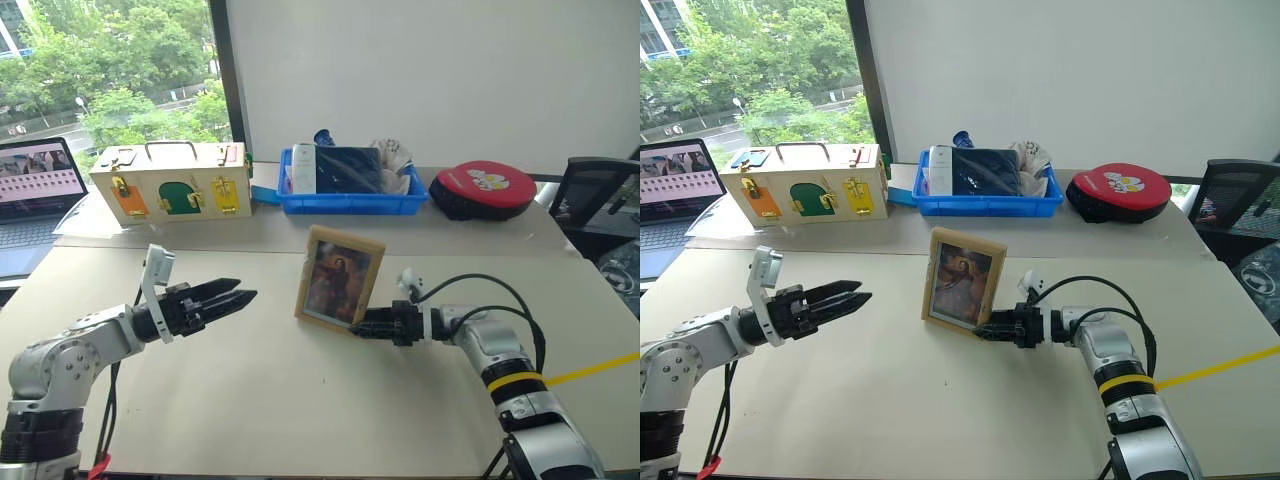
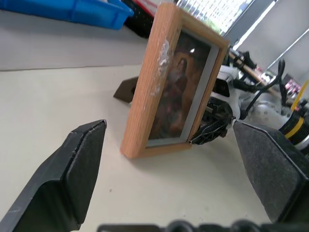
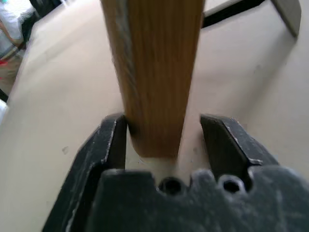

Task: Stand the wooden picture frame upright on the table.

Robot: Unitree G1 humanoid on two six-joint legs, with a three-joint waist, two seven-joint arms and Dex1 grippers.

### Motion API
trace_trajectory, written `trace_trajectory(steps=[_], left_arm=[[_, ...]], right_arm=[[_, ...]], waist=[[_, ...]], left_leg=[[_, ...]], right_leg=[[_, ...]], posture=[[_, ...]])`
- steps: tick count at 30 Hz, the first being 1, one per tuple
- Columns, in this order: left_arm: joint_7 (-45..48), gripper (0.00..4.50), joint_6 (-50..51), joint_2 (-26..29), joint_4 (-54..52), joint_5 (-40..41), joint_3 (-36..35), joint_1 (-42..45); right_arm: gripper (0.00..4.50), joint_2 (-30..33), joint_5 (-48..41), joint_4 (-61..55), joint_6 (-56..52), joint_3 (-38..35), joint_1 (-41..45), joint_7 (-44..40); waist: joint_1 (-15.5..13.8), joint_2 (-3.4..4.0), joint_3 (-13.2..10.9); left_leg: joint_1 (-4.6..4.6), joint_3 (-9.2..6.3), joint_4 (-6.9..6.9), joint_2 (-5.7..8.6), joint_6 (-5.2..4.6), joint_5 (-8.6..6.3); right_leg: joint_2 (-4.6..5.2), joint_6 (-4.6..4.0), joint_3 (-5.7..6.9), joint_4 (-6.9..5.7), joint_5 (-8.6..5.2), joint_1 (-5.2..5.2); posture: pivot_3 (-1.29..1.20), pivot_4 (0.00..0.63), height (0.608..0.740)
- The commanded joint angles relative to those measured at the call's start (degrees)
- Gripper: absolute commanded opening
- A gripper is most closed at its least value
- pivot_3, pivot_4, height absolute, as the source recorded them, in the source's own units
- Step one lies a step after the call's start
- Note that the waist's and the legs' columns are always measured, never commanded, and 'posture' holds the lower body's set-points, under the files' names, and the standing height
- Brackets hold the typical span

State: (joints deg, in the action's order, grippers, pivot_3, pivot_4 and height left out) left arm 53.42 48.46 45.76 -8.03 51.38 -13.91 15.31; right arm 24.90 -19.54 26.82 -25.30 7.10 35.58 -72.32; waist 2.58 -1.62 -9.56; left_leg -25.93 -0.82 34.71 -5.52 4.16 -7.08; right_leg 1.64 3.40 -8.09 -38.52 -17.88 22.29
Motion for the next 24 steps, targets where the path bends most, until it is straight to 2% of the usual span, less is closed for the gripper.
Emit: trace_trajectory(steps=[1,4,8,11,16,21,24], left_arm=[[4.1,4.50,-2.8,1.3,-0.2,-1.7,0.1,0.6],[3.7,4.50,-2.5,0.2,1.3,-1.0,-1.2,1.7],[4.6,4.50,-3.7,0.4,-0.1,-1.8,-1.9,0.3],[-9.8,4.50,-9.5,-5.2,-1.0,-7.7,-5.3,1.9],[-12.3,4.50,-21.0,-8.3,0.3,-18.6,-2.0,-1.2],[-16.0,4.50,-35.2,-10.4,4.4,-34.0,6.1,-4.7],[-17.6,4.50,-36.6,-13.6,6.6,-34.9,6.9,-4.9]], right_arm=[[4.37,0.7,0.3,-1.0,1.0,-1.3,-0.2,1.0],[4.45,2.2,-0.8,-3.1,-0.7,-2.8,-0.4,1.2],[4.45,9.3,-1.3,-5.7,-1.7,-5.8,-2.9,0.2],[4.45,15.1,-1.4,-10.4,5.2,-11.3,-9.1,1.0],[4.45,14.5,-1.9,-24.5,10.6,-21.4,-20.1,12.2],[4.45,12.3,-3.3,-34.3,5.7,-27.0,-27.3,23.6],[4.45,10.0,-4.3,-38.7,3.6,-28.3,-31.5,28.1]], waist=[[0.0,0.00,0.0],[-0.1,0.00,0.0],[-0.7,-0.01,0.0],[-2.0,0.01,0.0],[-1.3,0.03,0.0],[-1.6,0.09,0.0],[-1.8,0.09,0.0]], left_leg=[[0.00,0.00,0.03,0.00,0.00,0.00],[0.00,0.00,0.06,0.00,-0.01,0.01],[-0.11,0.00,0.06,0.00,-0.02,0.00],[-0.19,0.02,-0.01,0.00,-0.13,-0.10],[-0.18,0.03,-0.02,-0.02,-0.18,-0.14],[-0.16,0.06,0.05,-0.02,-0.15,-0.12],[-0.16,0.05,0.09,-0.01,-0.14,-0.11]], right_leg=[[0.00,0.00,0.00,-0.01,0.00,0.00],[0.00,0.01,0.00,-0.03,0.00,0.00],[0.02,0.03,0.00,0.02,-0.02,0.04],[0.04,0.01,0.02,0.19,-0.04,0.08],[0.03,-0.01,-0.01,0.33,-0.02,0.03],[0.04,0.01,-0.04,0.33,0.01,-0.01],[0.04,0.02,-0.04,0.34,0.03,-0.02]], posture=[[0.00,0.150,0.725],[0.00,0.150,0.725],[0.00,0.150,0.725],[0.00,0.150,0.725],[0.00,0.150,0.725],[0.00,0.150,0.725],[0.00,0.150,0.725]])
